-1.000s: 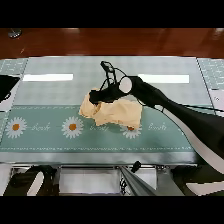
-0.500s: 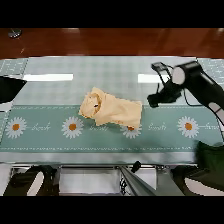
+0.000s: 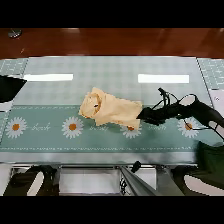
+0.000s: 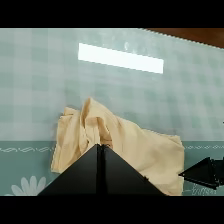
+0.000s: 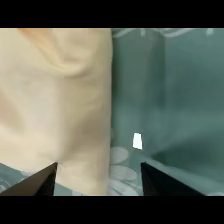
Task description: Fold the shirts.
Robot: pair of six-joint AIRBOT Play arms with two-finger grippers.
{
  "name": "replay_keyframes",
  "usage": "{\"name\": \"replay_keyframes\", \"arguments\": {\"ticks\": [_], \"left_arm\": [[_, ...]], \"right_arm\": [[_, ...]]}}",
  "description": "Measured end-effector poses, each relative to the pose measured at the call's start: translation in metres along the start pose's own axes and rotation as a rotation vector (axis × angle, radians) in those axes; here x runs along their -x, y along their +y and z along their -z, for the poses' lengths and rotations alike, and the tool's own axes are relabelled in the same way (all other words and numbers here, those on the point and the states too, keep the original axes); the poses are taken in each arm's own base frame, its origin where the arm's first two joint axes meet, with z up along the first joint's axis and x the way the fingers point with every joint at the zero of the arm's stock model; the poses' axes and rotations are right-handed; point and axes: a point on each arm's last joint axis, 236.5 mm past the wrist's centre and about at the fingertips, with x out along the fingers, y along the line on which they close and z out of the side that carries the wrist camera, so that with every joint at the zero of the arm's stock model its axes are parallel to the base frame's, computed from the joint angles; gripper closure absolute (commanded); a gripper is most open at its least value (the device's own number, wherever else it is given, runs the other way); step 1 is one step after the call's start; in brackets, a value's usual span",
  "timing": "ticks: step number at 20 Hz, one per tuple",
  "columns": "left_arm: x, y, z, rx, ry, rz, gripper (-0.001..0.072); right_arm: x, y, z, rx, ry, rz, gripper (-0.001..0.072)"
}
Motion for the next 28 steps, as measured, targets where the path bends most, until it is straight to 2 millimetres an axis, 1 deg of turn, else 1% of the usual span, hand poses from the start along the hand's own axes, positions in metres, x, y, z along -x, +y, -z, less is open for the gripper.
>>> {"name": "replay_keyframes", "arguments": {"ticks": [4, 5, 6, 7, 8, 9, 11, 12, 14, 16, 19, 21, 23, 25, 28], "left_arm": [[0.000, 0.000, 0.000, 0.002, 0.000, 0.002, 0.0687], [0.000, 0.000, 0.000, 0.003, 0.000, 0.001, 0.0687], [-0.001, 0.000, 0.000, 0.003, 0.002, 0.002, 0.0687], [-0.002, 0.000, 0.000, 0.004, 0.003, 0.001, 0.0687], [-0.002, 0.000, 0.000, 0.004, 0.004, 0.001, 0.0687], [-0.002, 0.001, 0.000, 0.005, 0.006, 0.001, 0.0687], [-0.004, 0.002, 0.000, 0.007, 0.010, -0.001, 0.0687], [-0.005, 0.002, 0.000, 0.006, 0.012, -0.001, 0.0687], [-0.008, 0.004, 0.001, -0.003, 0.020, -0.005, 0.0687], [-0.011, 0.009, 0.001, -0.021, 0.031, -0.017, 0.0687], [-0.020, 0.016, 0.003, -0.031, 0.057, -0.033, 0.0686], [-0.029, 0.023, 0.005, -0.027, 0.082, -0.044, 0.0687], [-0.037, 0.028, 0.007, -0.028, 0.108, -0.049, 0.0686], [-0.045, 0.033, 0.010, -0.032, 0.133, -0.053, 0.0686], [-0.053, 0.037, 0.013, -0.041, 0.157, -0.056, 0.0687]], "right_arm": [[-0.010, 0.010, -0.018, -0.066, -0.066, -0.094, 0.0119], [-0.013, 0.011, -0.021, -0.082, -0.075, -0.112, 0.0139], [-0.015, 0.012, -0.022, -0.094, -0.078, -0.124, 0.0241], [-0.017, 0.010, -0.024, -0.101, -0.080, -0.127, 0.0443], [-0.020, 0.007, -0.024, -0.096, -0.080, -0.121, 0.0625], [-0.020, 0.008, -0.025, -0.095, -0.081, -0.126, 0.0672], [-0.013, 0.023, -0.027, -0.048, -0.073, -0.165, 0.0673], [-0.005, 0.036, -0.030, 0.001, -0.070, -0.187, 0.0673], [0.024, 0.070, -0.038, 0.133, -0.065, -0.208, 0.0673], [0.069, 0.105, -0.052, 0.272, -0.093, -0.171, 0.0673], [0.152, 0.145, -0.074, 0.436, -0.189, -0.010, 0.0673], [0.206, 0.159, -0.082, 0.484, -0.263, 0.109, 0.0673], [0.255, 0.163, -0.084, 0.481, -0.332, 0.202, 0.0673], [0.294, 0.158, -0.080, 0.438, -0.377, 0.269, 0.0673], [0.339, 0.132, -0.072, 0.325, -0.415, 0.343, 0.0673]]}}
